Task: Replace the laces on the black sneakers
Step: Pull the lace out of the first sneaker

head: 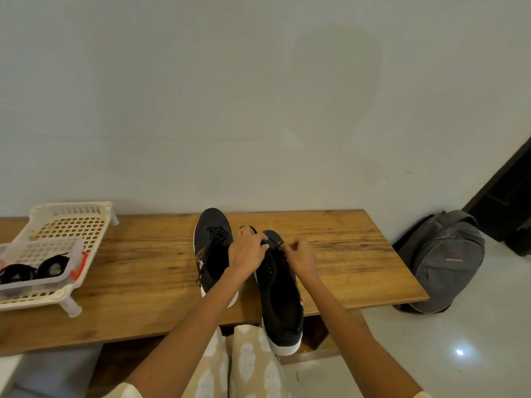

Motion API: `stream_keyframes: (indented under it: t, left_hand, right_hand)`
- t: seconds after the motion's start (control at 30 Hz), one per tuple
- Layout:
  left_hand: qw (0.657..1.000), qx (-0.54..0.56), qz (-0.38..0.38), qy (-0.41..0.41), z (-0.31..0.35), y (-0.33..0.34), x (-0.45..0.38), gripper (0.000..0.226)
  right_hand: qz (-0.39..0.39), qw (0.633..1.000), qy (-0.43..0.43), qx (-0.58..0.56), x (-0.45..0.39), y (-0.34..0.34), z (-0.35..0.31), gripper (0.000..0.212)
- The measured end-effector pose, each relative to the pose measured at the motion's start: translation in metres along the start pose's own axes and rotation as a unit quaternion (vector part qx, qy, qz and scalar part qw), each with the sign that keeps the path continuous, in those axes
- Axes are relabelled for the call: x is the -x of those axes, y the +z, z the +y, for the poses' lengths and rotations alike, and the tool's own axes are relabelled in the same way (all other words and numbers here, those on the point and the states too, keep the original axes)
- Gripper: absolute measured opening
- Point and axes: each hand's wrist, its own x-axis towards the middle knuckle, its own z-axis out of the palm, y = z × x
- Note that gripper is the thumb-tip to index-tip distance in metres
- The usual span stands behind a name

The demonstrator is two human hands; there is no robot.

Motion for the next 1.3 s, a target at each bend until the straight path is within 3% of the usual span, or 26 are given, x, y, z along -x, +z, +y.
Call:
stream_keyframes:
  t: [0.1, 0.2, 0.37, 0.47, 0.57, 0.63, 0.7, 0.87, 0.97, 1.13, 1.2, 1.3]
  left_hand:
    - [0.998, -0.034, -0.032, 0.050, 0.000, 0.005, -0.004, 0.028]
    - [0.995, -0.054, -0.076, 0.045, 0.004, 0.010, -0.009, 0.027]
    - [0.994, -0.094, -0.020, 0.057, 0.015, 0.006, -0.012, 0.019]
    - [0.999, -0.025, 0.021, 0.027, 0.034, -0.011, -0.026, 0.020]
    - [0.992, 0.107, -0.055, 0.026, 0.058, -0.029, -0.041, 0.021]
    - [0.972, 0.188, -0.135, 0.032, 0.068, -0.032, -0.041, 0.021]
    - [0.948, 0.272, -0.166, 0.001, 0.062, -0.026, -0.037, 0.030]
    - [0.942, 0.230, -0.231, -0.078, 0.028, -0.010, -0.025, 0.070]
    - [0.938, 0.250, -0.232, -0.062, 0.022, -0.010, -0.024, 0.056]
    - [0.935, 0.242, -0.259, -0.001, 0.009, -0.009, -0.028, 0.026]
    - [0.938, 0.233, -0.257, 0.021, 0.005, -0.009, -0.027, 0.021]
    - [0.944, 0.273, -0.187, 0.010, 0.007, -0.011, -0.028, 0.021]
  right_hand:
    - [0.014, 0.971, 0.115, -0.210, -0.002, 0.000, 0.012, 0.024]
    - [0.010, 0.951, 0.142, -0.273, 0.002, 0.001, 0.016, 0.034]
    - [-0.052, 0.950, 0.122, -0.281, 0.005, -0.004, 0.018, 0.021]
    - [-0.142, 0.963, 0.044, -0.223, 0.007, -0.011, 0.018, 0.020]
    - [-0.177, 0.977, -0.036, -0.111, 0.007, -0.009, 0.013, 0.014]
    - [-0.157, 0.983, -0.040, -0.086, 0.006, -0.006, 0.012, 0.021]
    - [-0.123, 0.989, -0.037, -0.073, 0.005, -0.004, 0.016, 0.027]
    - [-0.077, 0.989, -0.031, -0.121, 0.003, -0.011, -0.003, 0.019]
    - [-0.029, 0.968, 0.011, -0.249, -0.009, -0.029, -0.022, 0.014]
    - [0.038, 0.870, 0.075, -0.487, -0.028, -0.062, -0.040, 0.011]
    - [0.040, 0.872, 0.078, -0.482, -0.027, -0.061, -0.035, 0.012]
    - [-0.036, 0.916, 0.071, -0.393, -0.016, -0.048, -0.018, 0.025]
